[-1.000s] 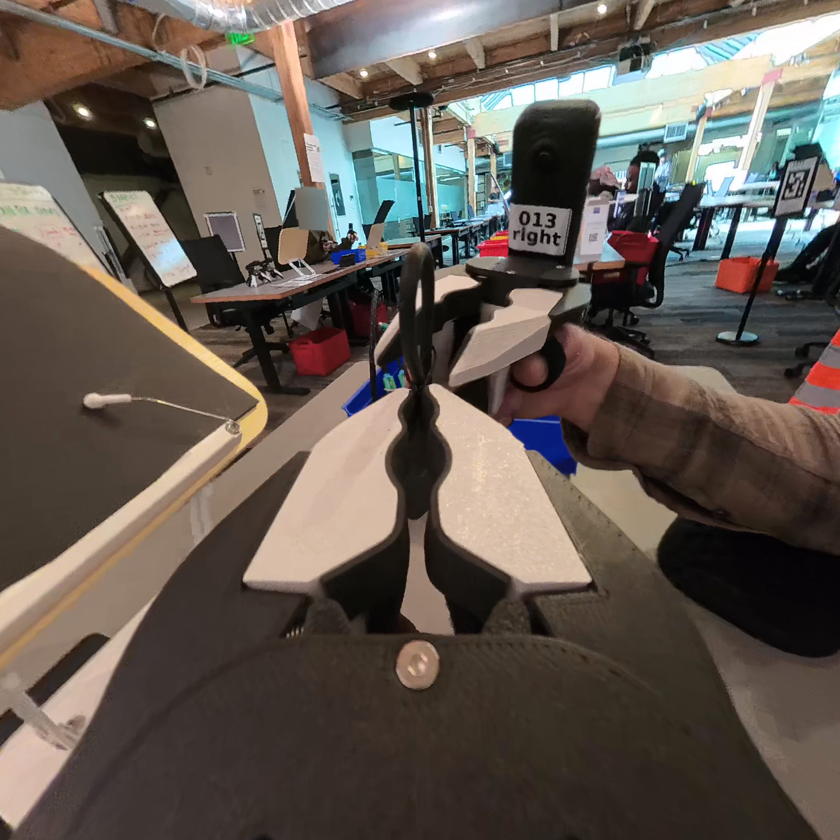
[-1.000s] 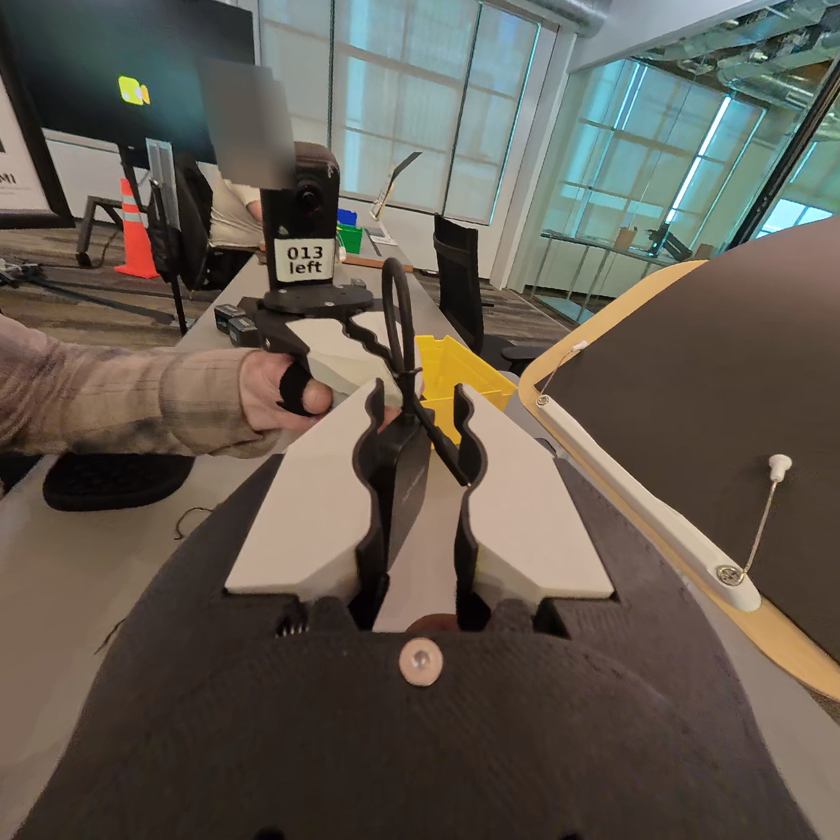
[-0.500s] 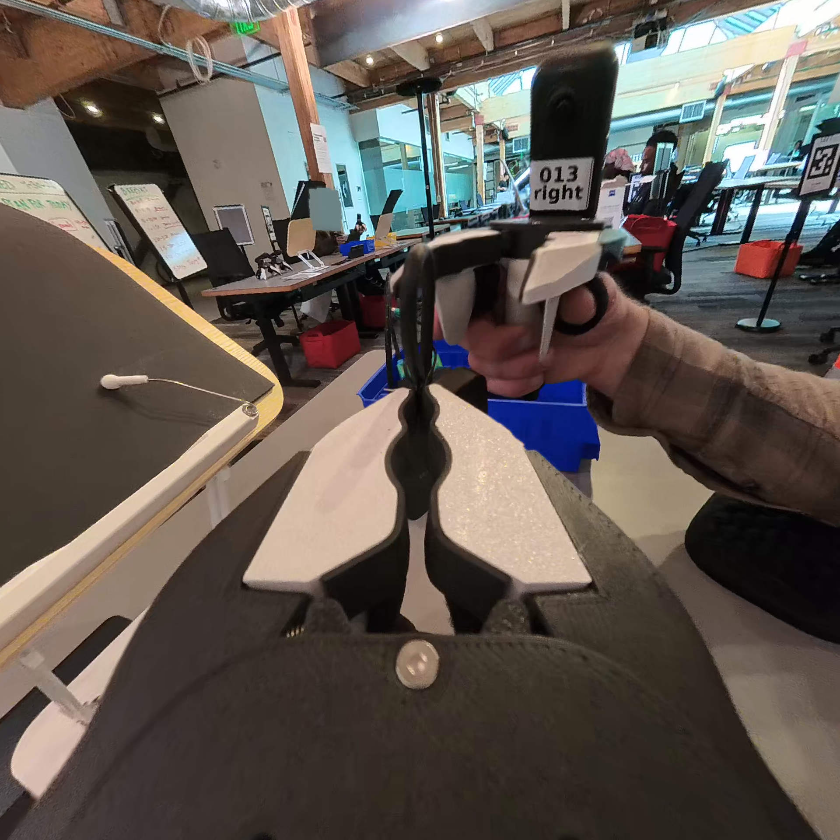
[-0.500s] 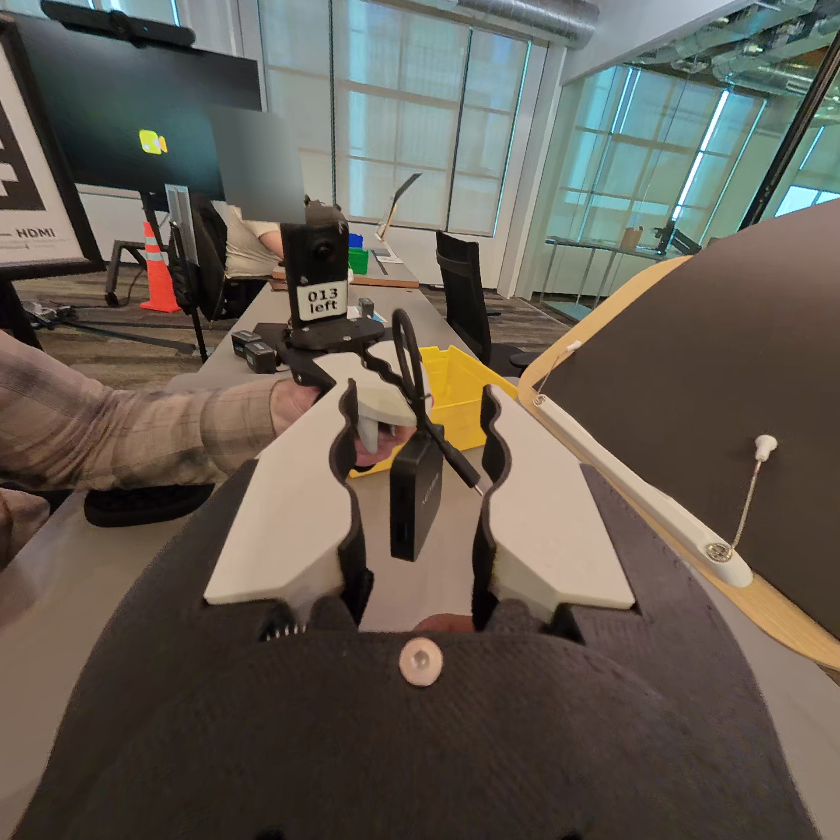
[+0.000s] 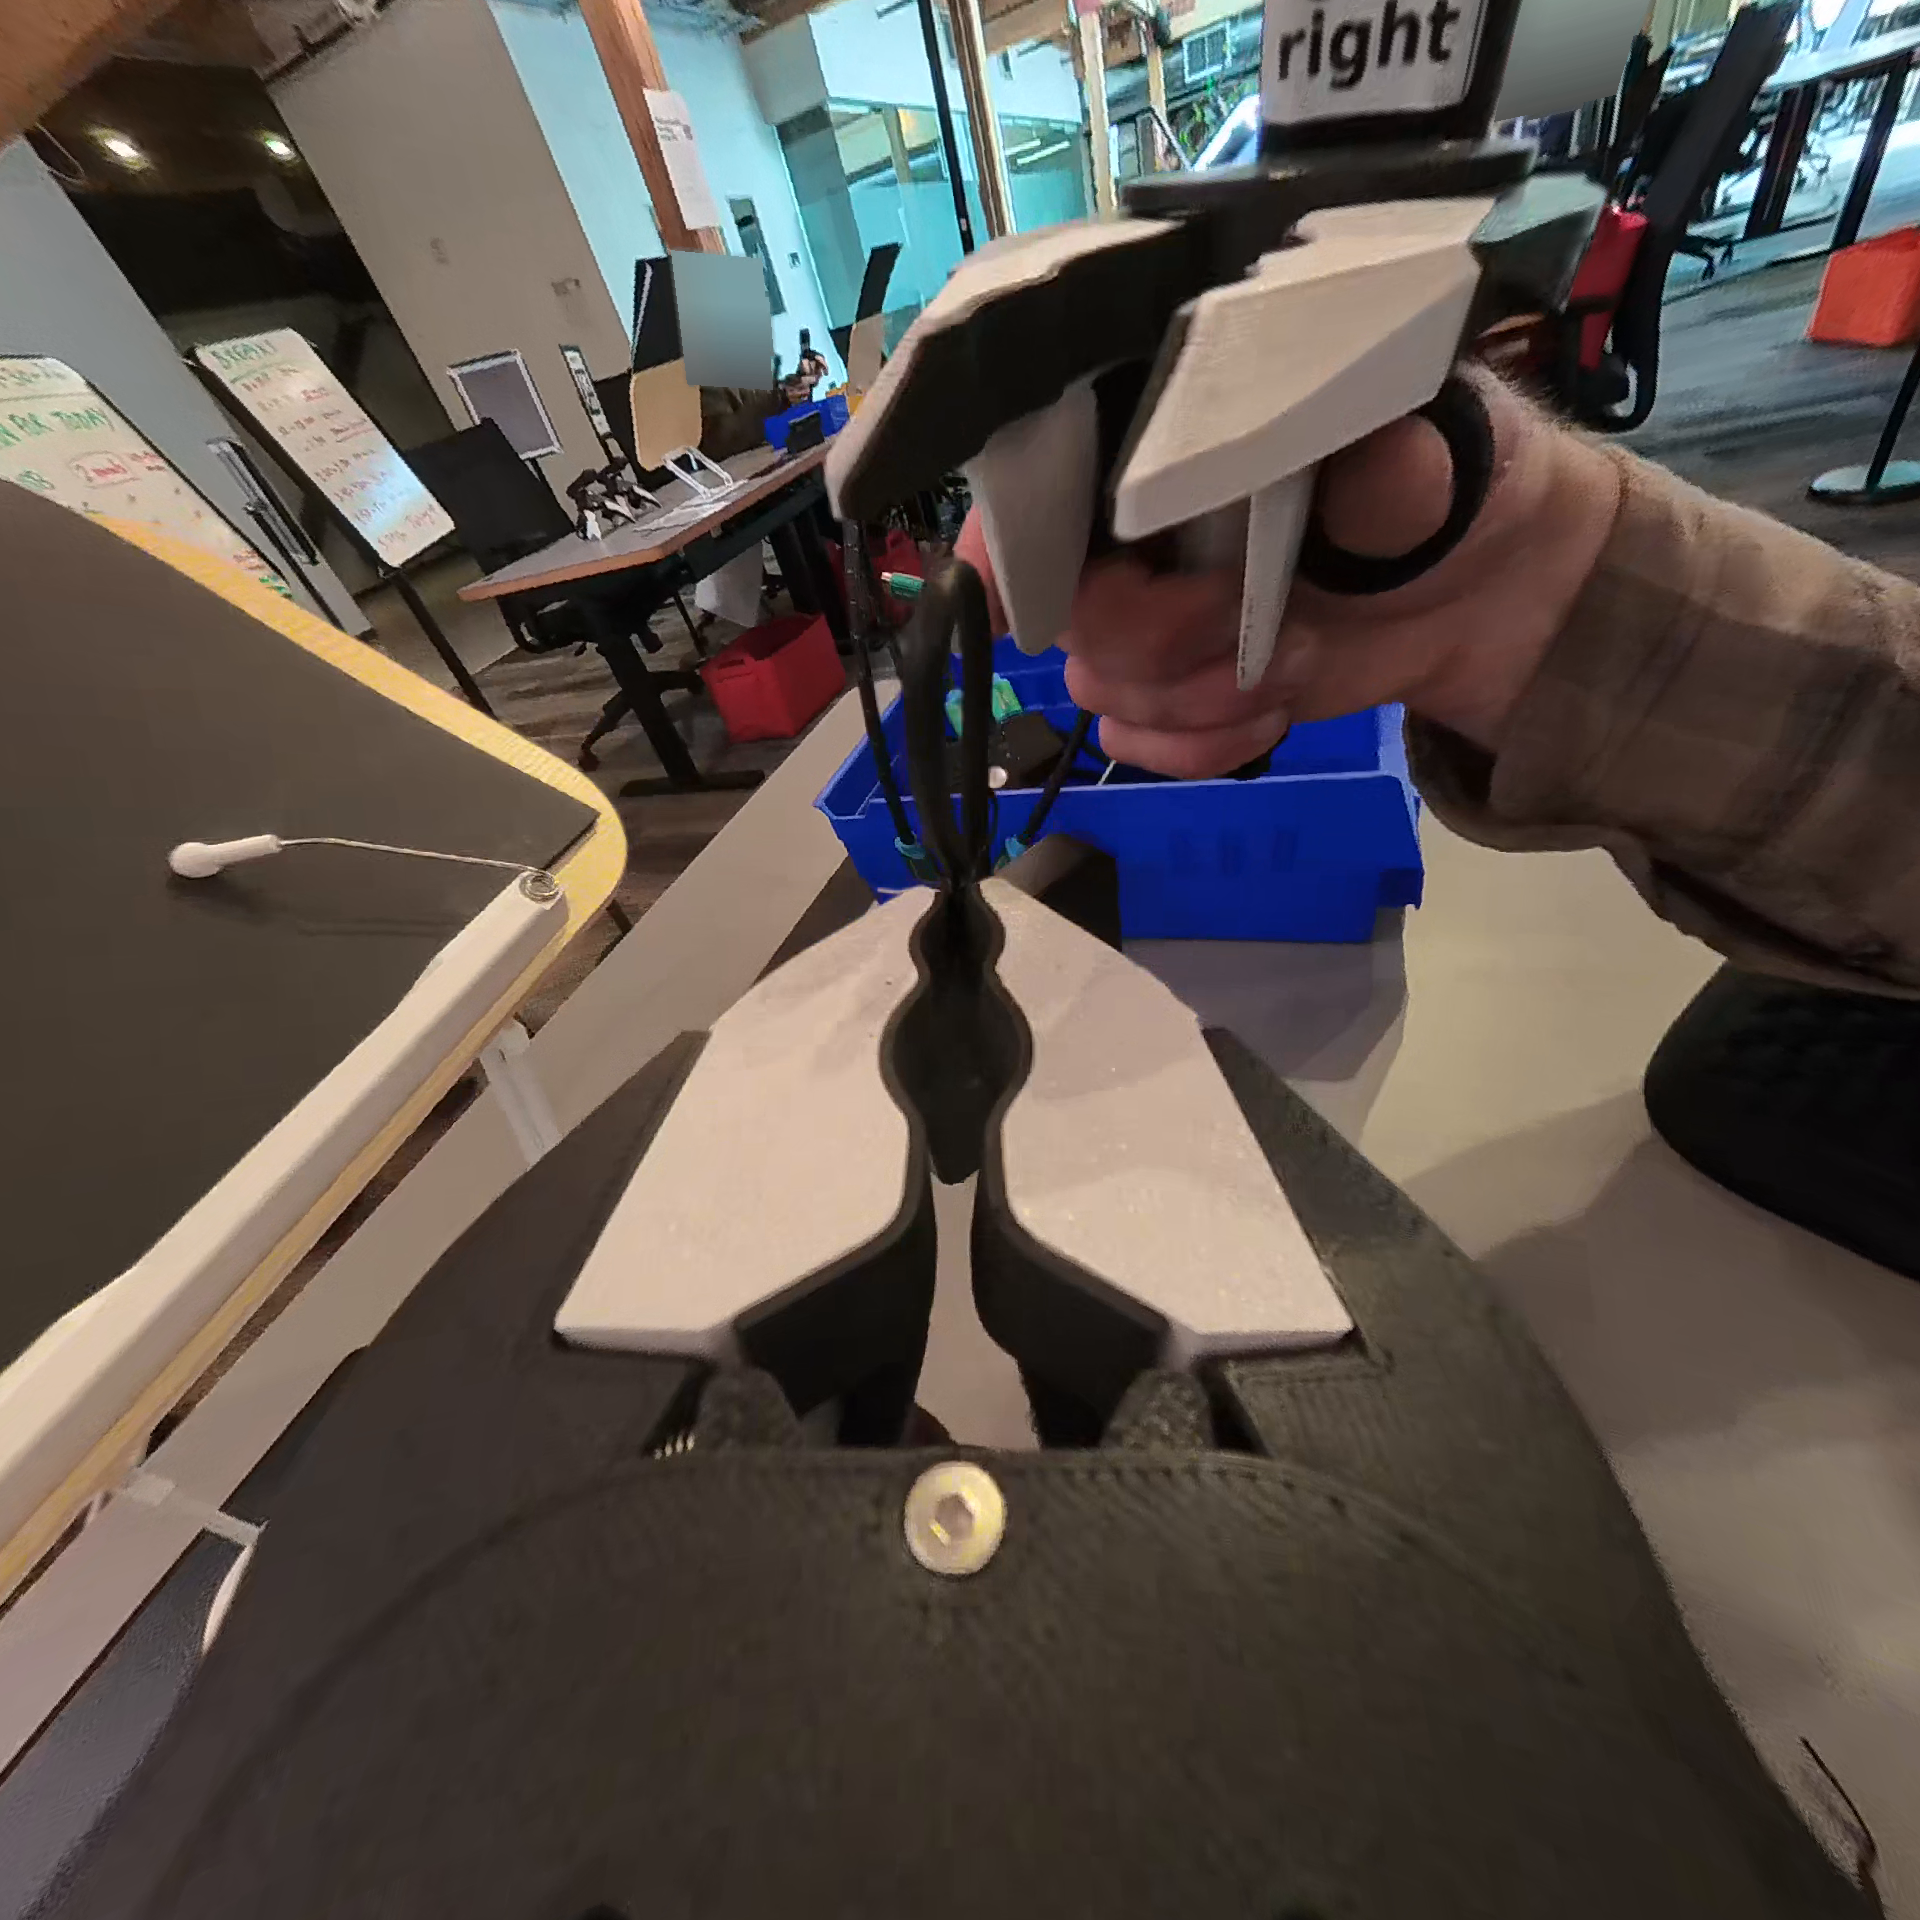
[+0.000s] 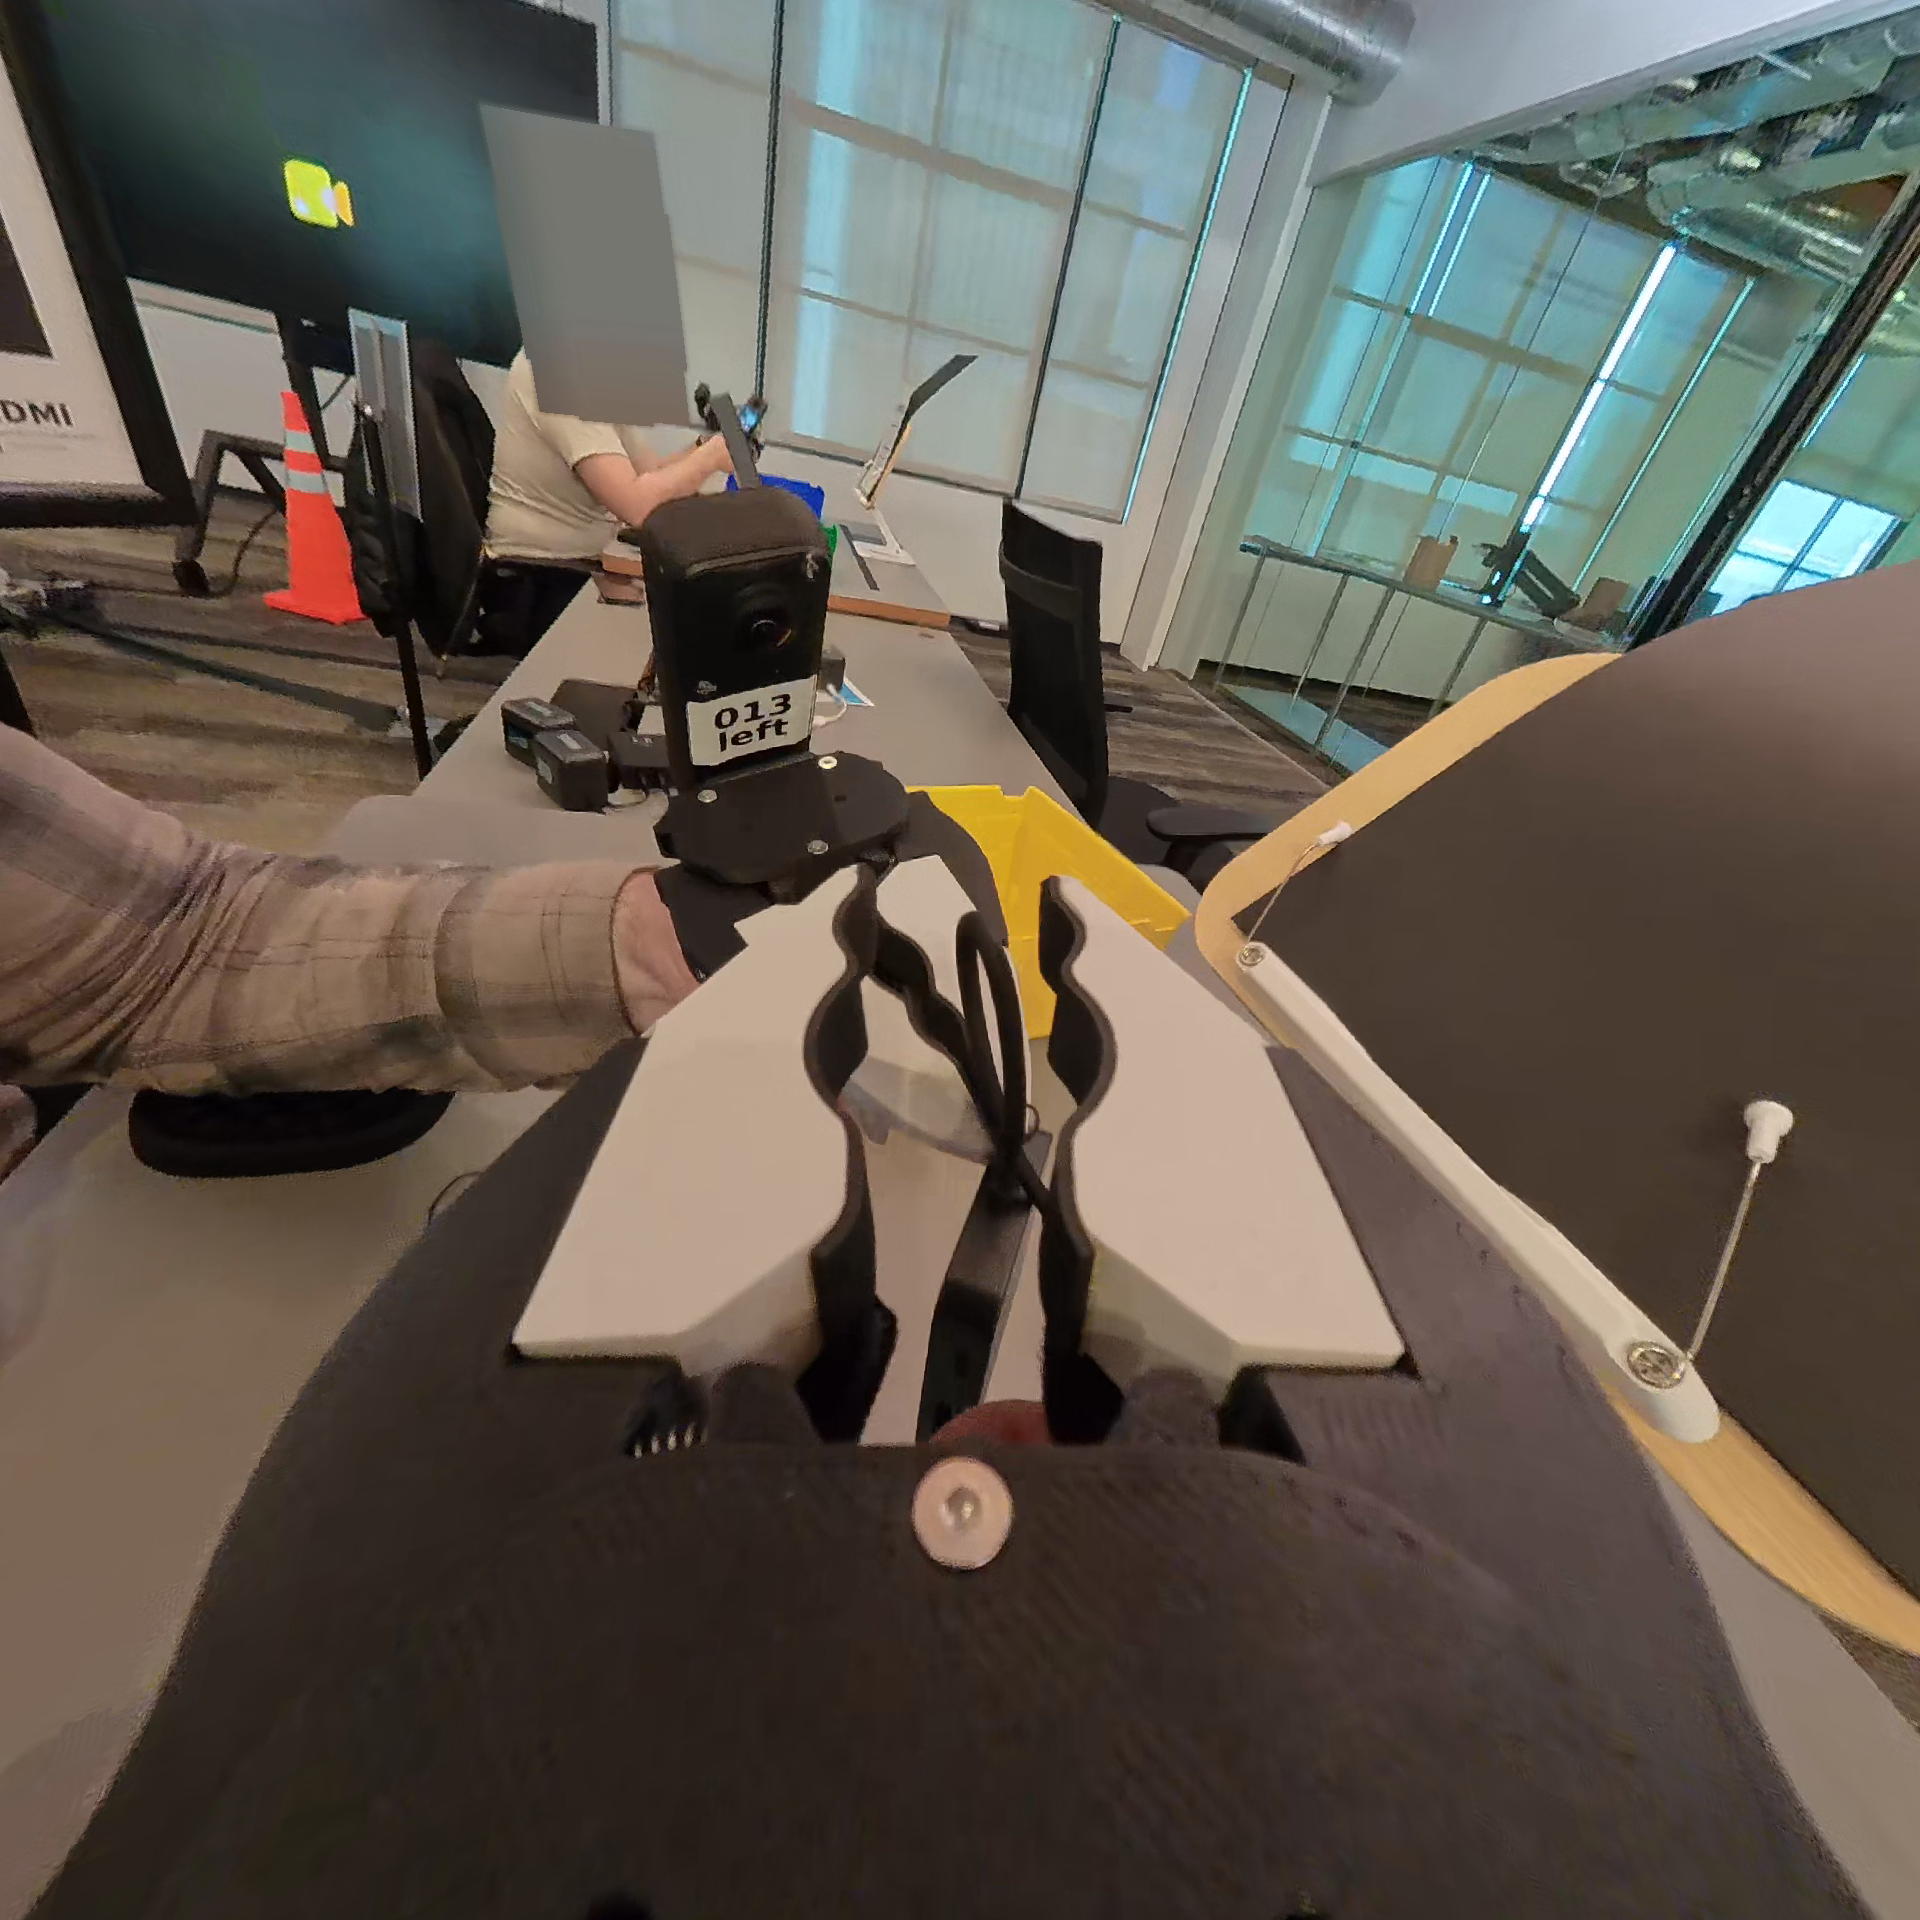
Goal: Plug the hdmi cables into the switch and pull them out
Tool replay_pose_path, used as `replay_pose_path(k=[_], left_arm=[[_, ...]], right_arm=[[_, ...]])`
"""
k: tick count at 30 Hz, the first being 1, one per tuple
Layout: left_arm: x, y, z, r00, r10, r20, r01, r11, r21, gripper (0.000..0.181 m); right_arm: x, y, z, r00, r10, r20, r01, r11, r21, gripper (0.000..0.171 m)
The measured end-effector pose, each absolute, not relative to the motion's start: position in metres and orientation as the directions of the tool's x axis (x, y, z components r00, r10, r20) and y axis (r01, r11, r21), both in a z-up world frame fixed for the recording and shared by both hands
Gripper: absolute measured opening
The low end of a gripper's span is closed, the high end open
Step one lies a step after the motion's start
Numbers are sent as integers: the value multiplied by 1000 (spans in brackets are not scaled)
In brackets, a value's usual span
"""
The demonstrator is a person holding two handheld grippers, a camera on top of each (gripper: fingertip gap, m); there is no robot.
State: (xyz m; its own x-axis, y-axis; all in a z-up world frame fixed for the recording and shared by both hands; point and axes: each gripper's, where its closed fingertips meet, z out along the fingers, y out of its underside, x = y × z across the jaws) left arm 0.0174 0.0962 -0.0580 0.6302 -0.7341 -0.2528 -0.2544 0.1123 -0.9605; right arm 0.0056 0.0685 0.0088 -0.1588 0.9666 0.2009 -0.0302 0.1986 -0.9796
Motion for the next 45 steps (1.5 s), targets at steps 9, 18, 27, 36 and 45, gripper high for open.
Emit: replay_pose_path(k=[9,18,27,36,45], left_arm=[[18,96,-59,628,-721,-293,-298,125,-946,0],[20,94,-58,620,-724,-302,-307,131,-943,0],[22,91,-58,606,-732,-311,-318,135,-938,0],[20,88,-53,603,-724,-336,-337,151,-929,0],[21,86,-52,597,-727,-339,-337,156,-928,0]], right_arm=[[-5,69,-3,-133,965,227,53,236,-970,32],[-5,68,-14,-143,962,231,136,250,-959,37],[-6,65,-17,-157,955,253,144,276,-950,2],[-3,63,-10,-154,954,258,124,278,-952,2],[-2,62,-8,-164,956,243,118,264,-957,2]])
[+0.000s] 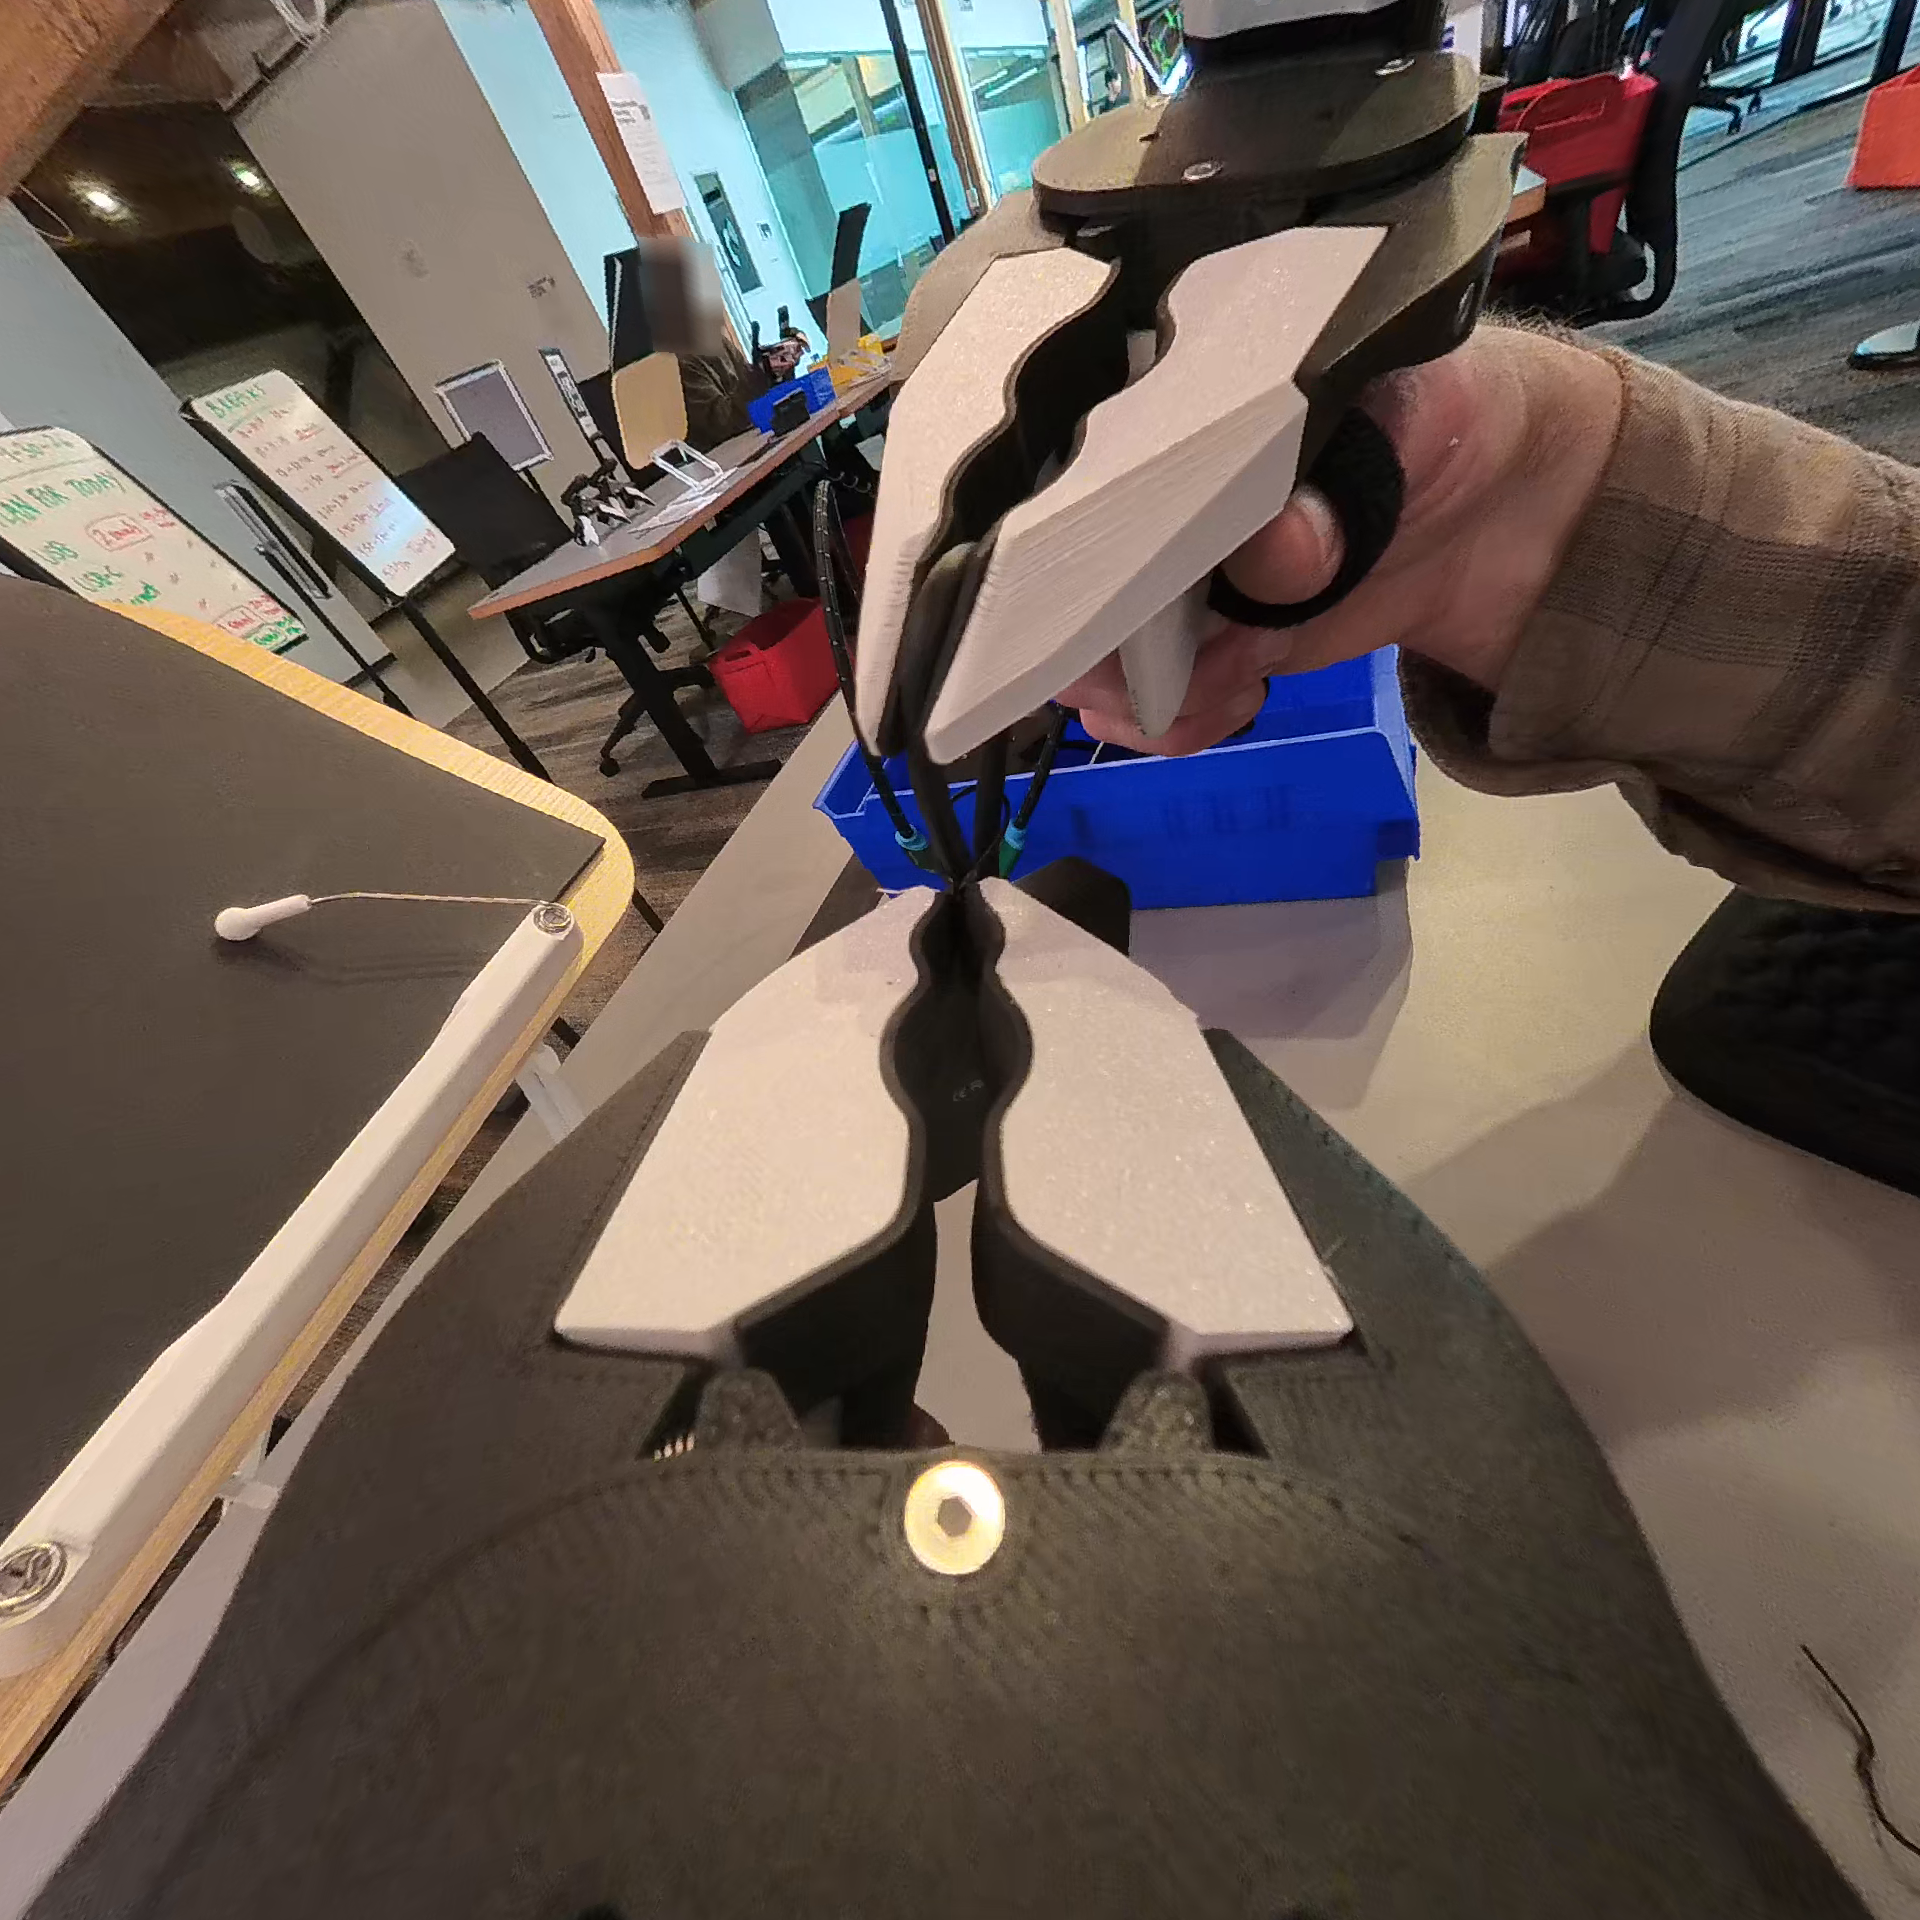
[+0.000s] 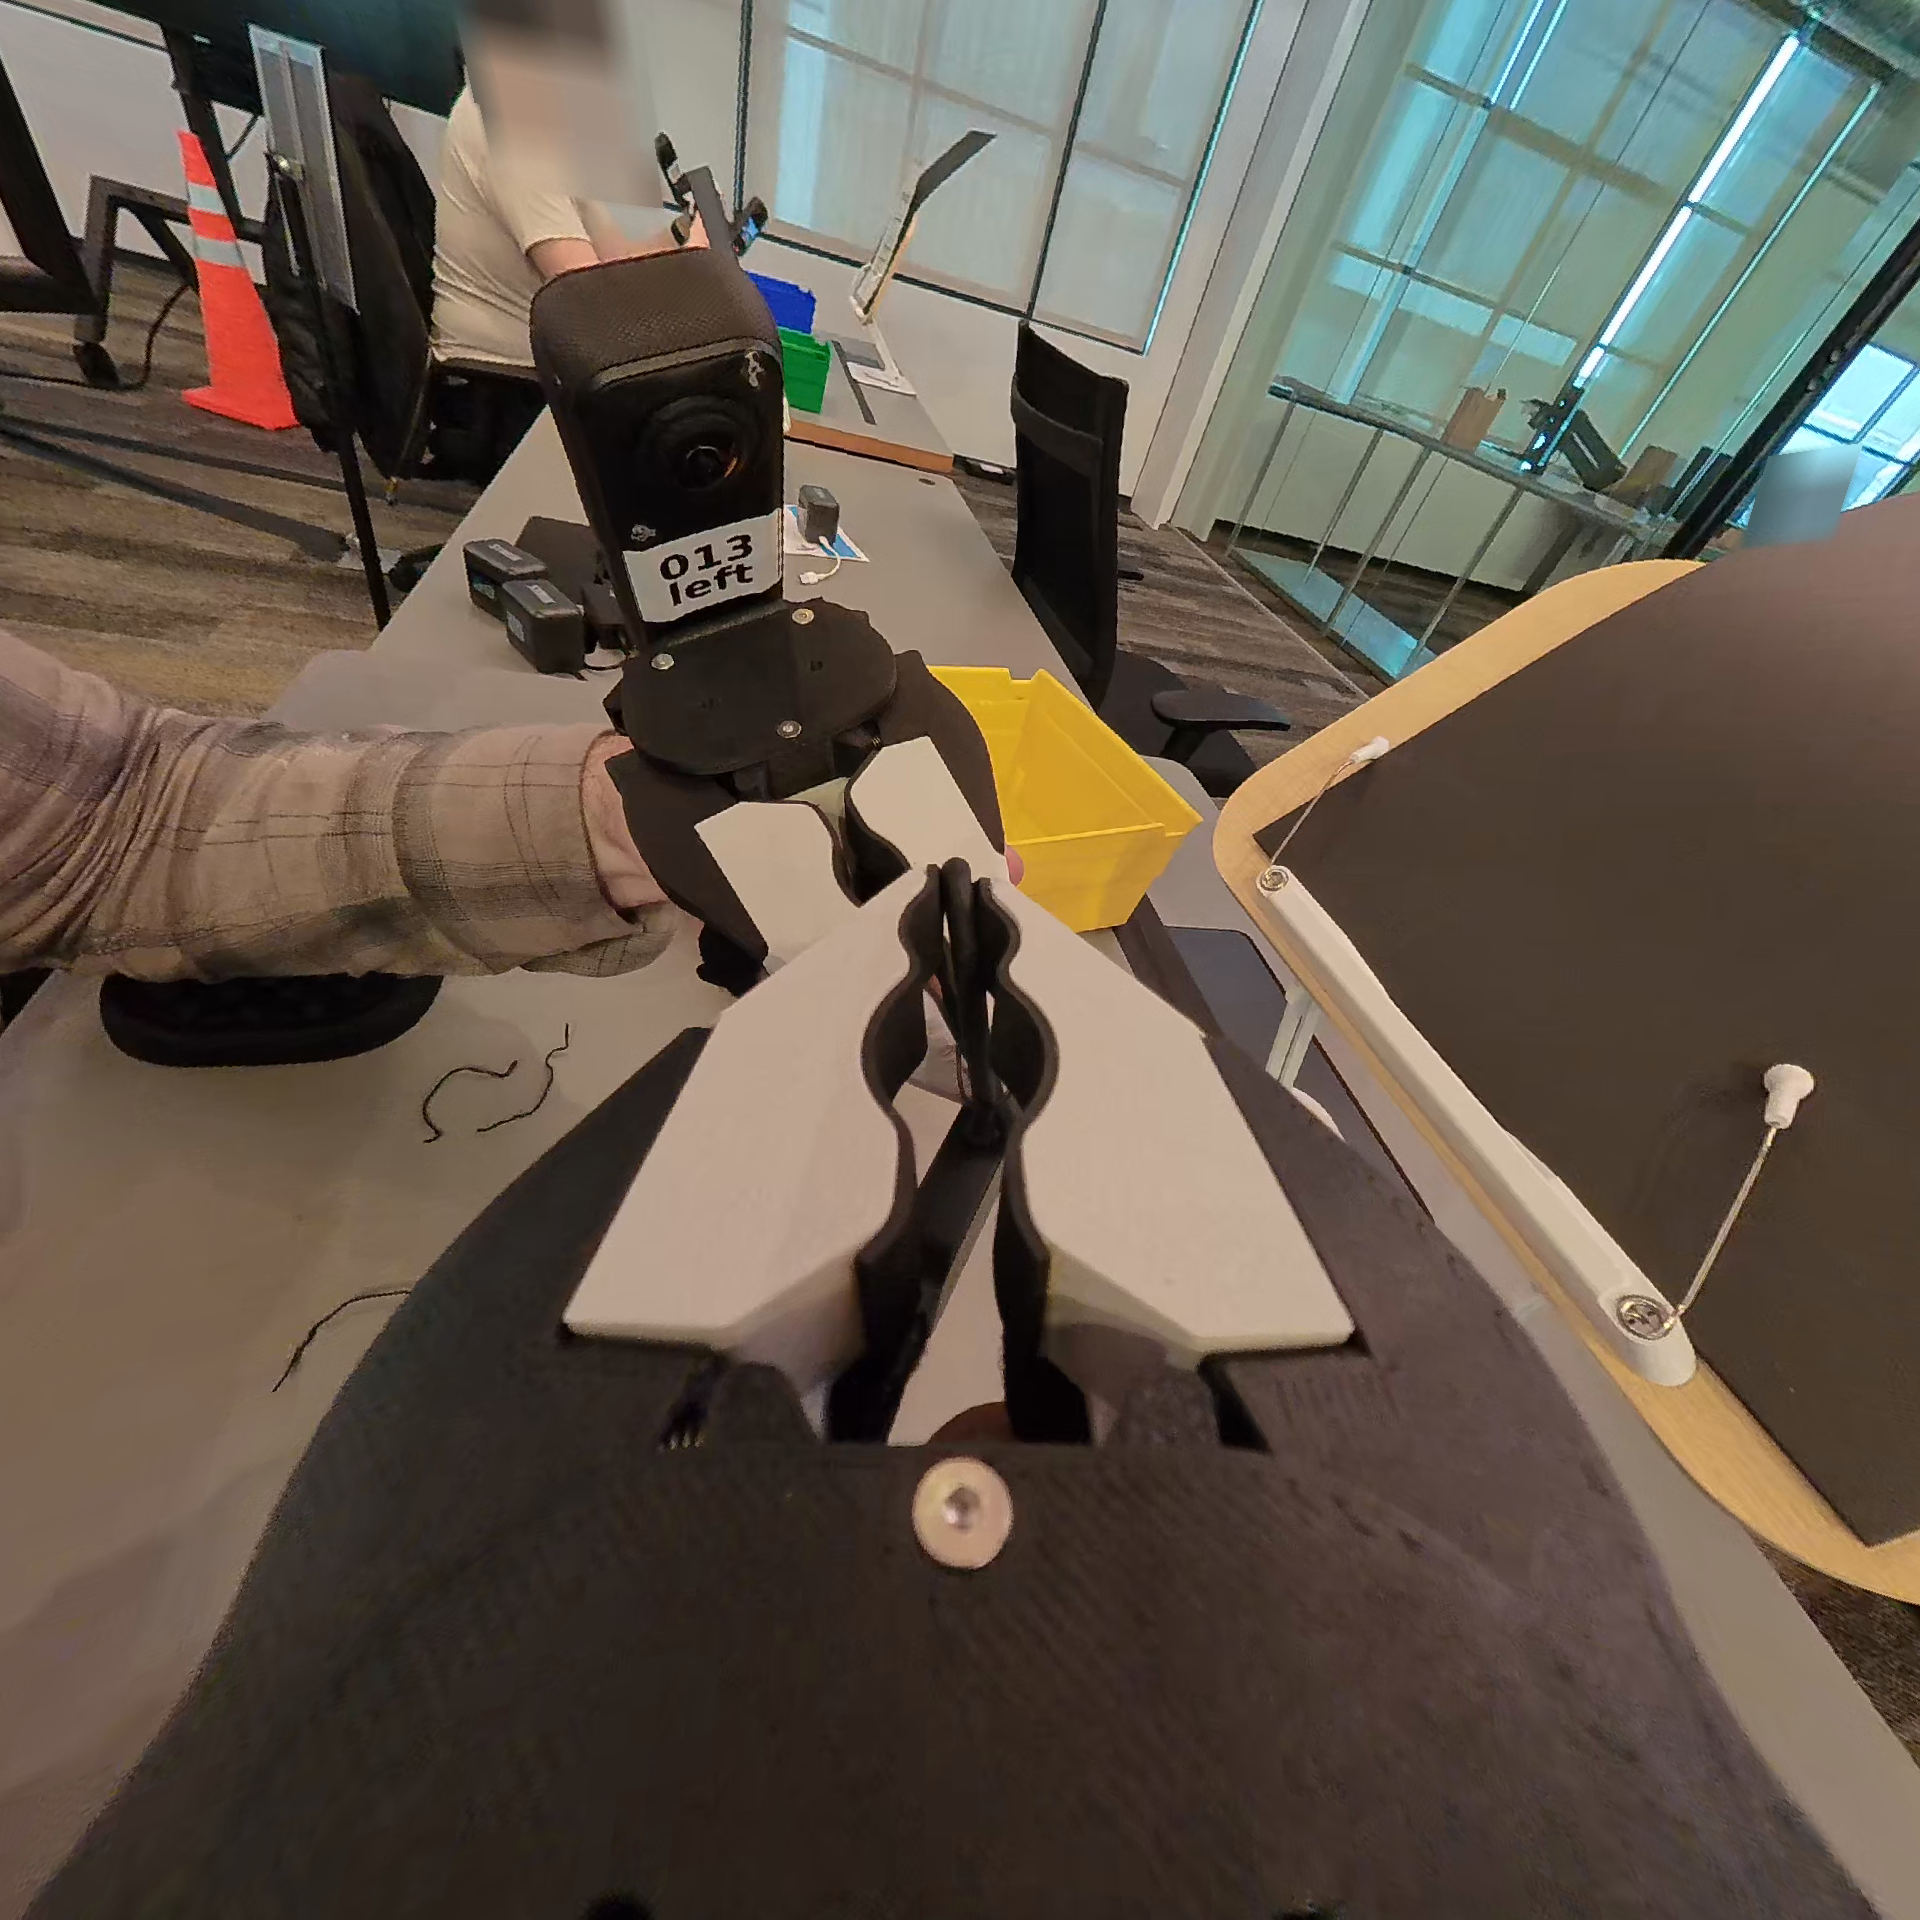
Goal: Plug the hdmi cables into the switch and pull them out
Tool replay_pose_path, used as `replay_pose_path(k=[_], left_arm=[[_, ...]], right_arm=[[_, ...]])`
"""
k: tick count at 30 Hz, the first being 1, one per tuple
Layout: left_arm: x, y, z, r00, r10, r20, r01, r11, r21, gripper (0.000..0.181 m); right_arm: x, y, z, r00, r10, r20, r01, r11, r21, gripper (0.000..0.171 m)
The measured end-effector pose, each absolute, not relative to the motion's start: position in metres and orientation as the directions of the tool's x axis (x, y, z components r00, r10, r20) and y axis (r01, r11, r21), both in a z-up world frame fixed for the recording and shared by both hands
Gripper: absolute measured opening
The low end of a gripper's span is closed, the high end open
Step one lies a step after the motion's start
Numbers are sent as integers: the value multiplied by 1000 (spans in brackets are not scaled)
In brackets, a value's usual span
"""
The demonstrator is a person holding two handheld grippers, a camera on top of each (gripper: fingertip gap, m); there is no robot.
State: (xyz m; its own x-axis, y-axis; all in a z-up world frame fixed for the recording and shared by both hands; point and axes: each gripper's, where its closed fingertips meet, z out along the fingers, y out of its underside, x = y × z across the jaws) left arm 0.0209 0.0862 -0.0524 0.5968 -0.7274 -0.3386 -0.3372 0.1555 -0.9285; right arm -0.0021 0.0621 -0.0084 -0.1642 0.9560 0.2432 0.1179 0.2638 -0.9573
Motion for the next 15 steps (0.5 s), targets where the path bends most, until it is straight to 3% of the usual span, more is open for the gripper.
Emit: replay_pose_path(k=[15], left_arm=[[23,87,-56,592,-727,-349,-355,154,-922,0]], right_arm=[[0,58,-8,-172,952,254,128,278,-952,2]])
